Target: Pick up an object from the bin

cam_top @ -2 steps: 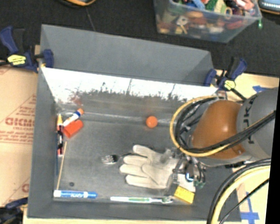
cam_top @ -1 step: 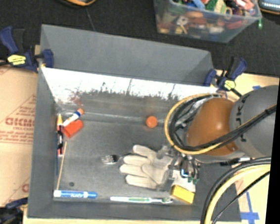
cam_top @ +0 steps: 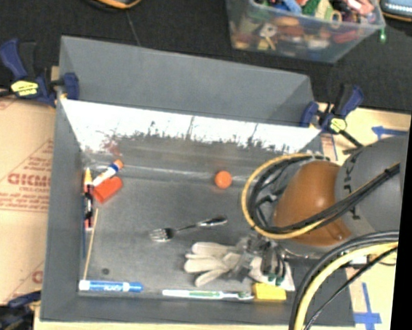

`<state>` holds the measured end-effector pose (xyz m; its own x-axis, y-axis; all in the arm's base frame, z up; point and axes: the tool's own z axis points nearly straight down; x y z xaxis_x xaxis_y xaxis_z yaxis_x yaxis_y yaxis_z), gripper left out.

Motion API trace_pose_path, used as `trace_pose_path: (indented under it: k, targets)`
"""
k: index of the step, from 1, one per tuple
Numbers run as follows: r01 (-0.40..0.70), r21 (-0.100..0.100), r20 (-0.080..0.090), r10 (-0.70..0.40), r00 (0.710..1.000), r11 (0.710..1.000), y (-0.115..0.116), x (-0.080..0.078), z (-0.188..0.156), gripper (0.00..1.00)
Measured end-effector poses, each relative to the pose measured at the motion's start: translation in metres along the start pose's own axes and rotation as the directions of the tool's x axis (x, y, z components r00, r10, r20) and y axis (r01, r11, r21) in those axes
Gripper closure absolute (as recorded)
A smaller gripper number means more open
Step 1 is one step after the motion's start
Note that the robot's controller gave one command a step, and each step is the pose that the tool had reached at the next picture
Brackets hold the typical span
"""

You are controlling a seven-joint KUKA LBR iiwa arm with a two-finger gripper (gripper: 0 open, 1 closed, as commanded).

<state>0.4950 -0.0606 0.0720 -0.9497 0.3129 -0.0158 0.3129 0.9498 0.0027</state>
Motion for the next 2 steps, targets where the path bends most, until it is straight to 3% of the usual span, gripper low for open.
trace_pose_path:
  k: [1,2]
  targets:
    - [0.001,0.0,0.0,-0.001,1.0,1.0,0.0,0.0,0.0,1.0]
    - [-0.008,0.0,0.001,0.008,1.0,1.0,0.004,-0.001,-0.091,1.0]
